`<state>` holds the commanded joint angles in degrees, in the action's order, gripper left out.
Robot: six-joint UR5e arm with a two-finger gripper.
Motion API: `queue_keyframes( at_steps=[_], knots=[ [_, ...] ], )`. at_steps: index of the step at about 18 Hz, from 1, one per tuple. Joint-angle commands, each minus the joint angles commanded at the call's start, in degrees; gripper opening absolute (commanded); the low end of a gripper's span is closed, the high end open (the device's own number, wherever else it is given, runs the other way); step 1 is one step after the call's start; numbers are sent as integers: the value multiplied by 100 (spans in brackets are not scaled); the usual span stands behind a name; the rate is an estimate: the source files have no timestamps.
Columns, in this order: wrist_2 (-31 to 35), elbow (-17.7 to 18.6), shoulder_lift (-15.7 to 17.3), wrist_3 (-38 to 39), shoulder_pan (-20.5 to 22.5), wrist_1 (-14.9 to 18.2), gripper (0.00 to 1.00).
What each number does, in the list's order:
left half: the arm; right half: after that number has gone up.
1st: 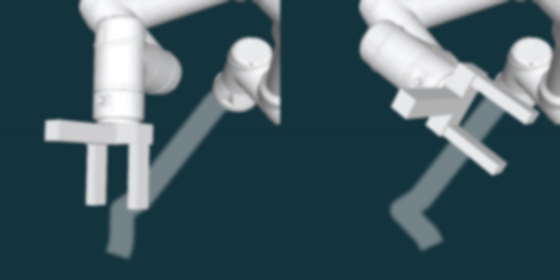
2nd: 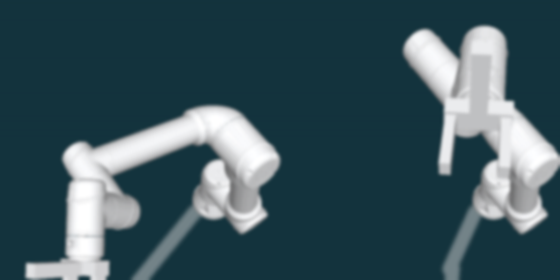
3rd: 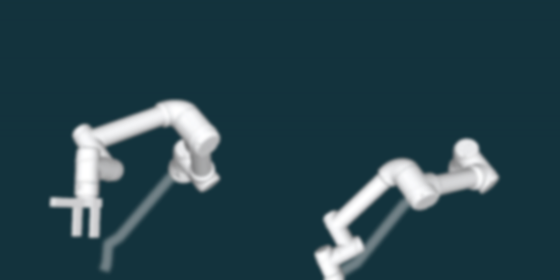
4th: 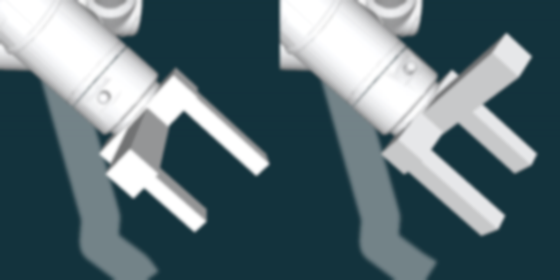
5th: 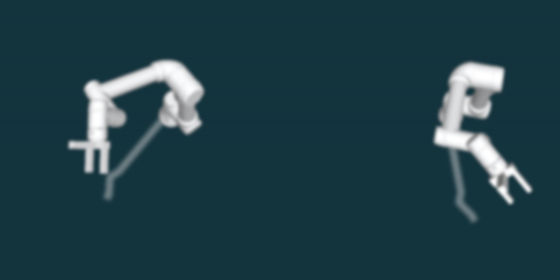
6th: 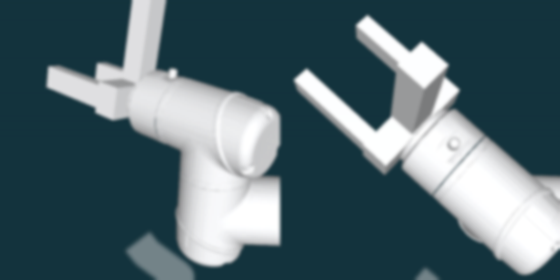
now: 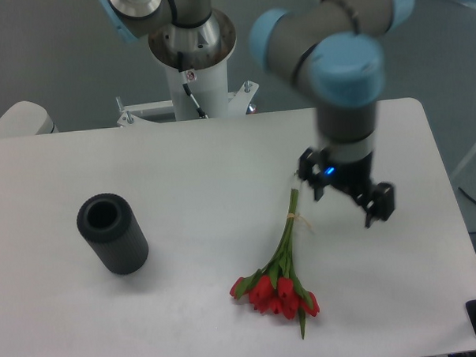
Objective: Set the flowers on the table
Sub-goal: 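Open the gripper and lift it up away from the tulips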
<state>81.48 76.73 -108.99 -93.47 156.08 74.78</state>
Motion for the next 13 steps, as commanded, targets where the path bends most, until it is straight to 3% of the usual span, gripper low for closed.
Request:
queue_keyframes(
  at_steps=[2,4,13],
  knots=[
    [0,-79,79,-635,220,264,100],
    [0,-141,88,-752,344,457,100],
    [-35,-106,123,-717,353,441,100]
  ],
)
